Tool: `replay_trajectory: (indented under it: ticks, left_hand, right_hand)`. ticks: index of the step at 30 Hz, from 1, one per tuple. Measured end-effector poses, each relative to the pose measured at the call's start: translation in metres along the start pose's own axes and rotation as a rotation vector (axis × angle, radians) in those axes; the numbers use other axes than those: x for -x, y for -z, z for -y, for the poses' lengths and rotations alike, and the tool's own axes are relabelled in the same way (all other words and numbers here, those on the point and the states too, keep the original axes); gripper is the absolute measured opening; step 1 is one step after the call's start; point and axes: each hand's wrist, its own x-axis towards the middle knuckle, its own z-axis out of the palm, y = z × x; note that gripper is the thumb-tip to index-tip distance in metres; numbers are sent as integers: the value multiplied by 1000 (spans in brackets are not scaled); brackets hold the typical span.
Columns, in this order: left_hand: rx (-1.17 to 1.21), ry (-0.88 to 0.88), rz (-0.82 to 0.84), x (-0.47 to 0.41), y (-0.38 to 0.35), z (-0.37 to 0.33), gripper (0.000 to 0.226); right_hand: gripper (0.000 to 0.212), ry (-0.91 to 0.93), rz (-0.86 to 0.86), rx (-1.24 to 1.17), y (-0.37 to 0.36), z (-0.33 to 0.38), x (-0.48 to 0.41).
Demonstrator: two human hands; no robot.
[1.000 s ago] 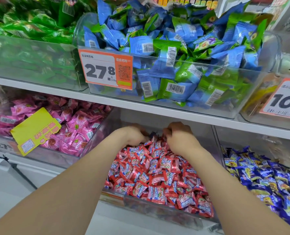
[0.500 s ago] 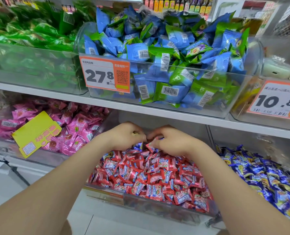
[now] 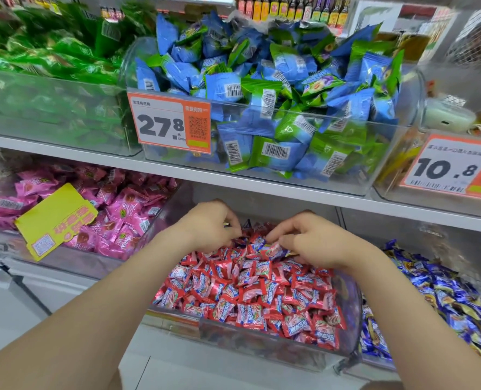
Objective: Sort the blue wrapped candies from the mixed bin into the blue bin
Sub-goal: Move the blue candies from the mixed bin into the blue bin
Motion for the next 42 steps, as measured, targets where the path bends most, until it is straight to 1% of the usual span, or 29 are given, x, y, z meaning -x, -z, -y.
replay_trajectory:
  ticks: [2, 4, 5, 6, 8, 10, 11, 12, 13, 15, 17, 18, 20, 22, 24, 25, 27, 28, 30, 31, 32, 34, 36, 37, 38, 40, 41, 42]
  left_hand:
    - [-121, 1, -59, -3, 0, 2, 24]
    - [-111, 9, -81, -4, 0, 0, 38]
    - [-82, 14, -75, -4, 0, -3, 40]
    - [-50, 19, -66, -4, 1, -6, 39]
    - [2, 32, -59, -3, 5, -11, 26]
    - [14, 37, -63, -1, 8, -12, 13]
    - [1, 31, -73, 0, 9, -11, 8]
    - [-19, 23, -90, 1, 9, -9, 5]
    - [-36, 17, -115, 3, 9, -9, 4]
    - [-24, 26, -150, 6, 8, -9, 5]
    - [61, 75, -143, 6, 5, -9, 9]
    - [94, 108, -133, 7, 4, -9, 12]
    - [98, 148, -125, 8, 3, -9, 23]
    - [121, 196, -120, 9, 4, -9, 34]
    - [214, 249, -94, 12, 6, -14, 42]
    - [280, 269, -69, 13, 7, -19, 43]
    - [418, 281, -11, 18, 6, -34, 37]
    - [466, 274, 21, 21, 3, -43, 33]
    - [502, 236, 86, 27, -4, -60, 30]
    - [504, 216, 113, 31, -8, -67, 30]
    - [488, 197, 128, 34, -12, -72, 30]
    - [382, 159, 95, 40, -18, -79, 27]
    - [247, 136, 19, 46, -20, -82, 24]
    - [221, 123, -8, 48, -21, -85, 23]
    - [229, 110, -11, 51, -22, -90, 22]
    - [297, 82, 46, 57, -26, -103, 21]
    - [326, 65, 85, 60, -30, -112, 20]
    - [342, 43, 118, 64, -34, -122, 18]
  right_hand:
    - [28, -35, -26, 18, 0, -1, -1]
    - [28, -37, -102, 134, 2, -3, -2]
    - [31, -30, -134, 202, 2, -4, -2]
    - [34, -22, -158, 265, 1, -4, -2]
    - [34, -30, -201, 321, -1, -4, -4]
    - [23, -39, -259, 293, -3, -2, -9]
    - [21, -28, -289, 284, -5, 0, -12]
    - [23, -13, -302, 297, -7, 2, -15]
    - [29, -11, -291, 335, -10, 4, -19]
    - [45, -56, -215, 462, -17, 8, -24]
    - [47, -87, -116, 558, -24, 11, -29]
    - [44, -87, -87, 556, -25, 13, -31]
    - [40, -85, -92, 459, -21, 15, -32]
    - [44, -80, -127, 387, -15, 16, -28]
    - [49, -63, -152, 380, -12, 18, -18]
    - [52, -48, -159, 370, -12, 18, -11]
    - [54, 12, -180, 290, -12, 19, 7]
    - [51, 45, -190, 247, -12, 18, 16]
    - [37, 96, -220, 203, -9, 14, 35]
    - [28, 114, -265, 209, -9, 10, 43]
    - [24, 119, -315, 232, -8, 6, 51]
    - [31, 100, -401, 266, -2, -1, 64]
    - [21, 82, -461, 196, 5, -10, 77]
    - [20, 62, -483, 150, 9, -15, 83]
    - [26, 27, -507, 107, 14, -21, 90]
    - [40, -69, -534, 61, 23, -41, 104]
    - [41, -121, -549, 52, 28, -54, 110]
    - [38, -166, -572, 46, 32, -67, 117]
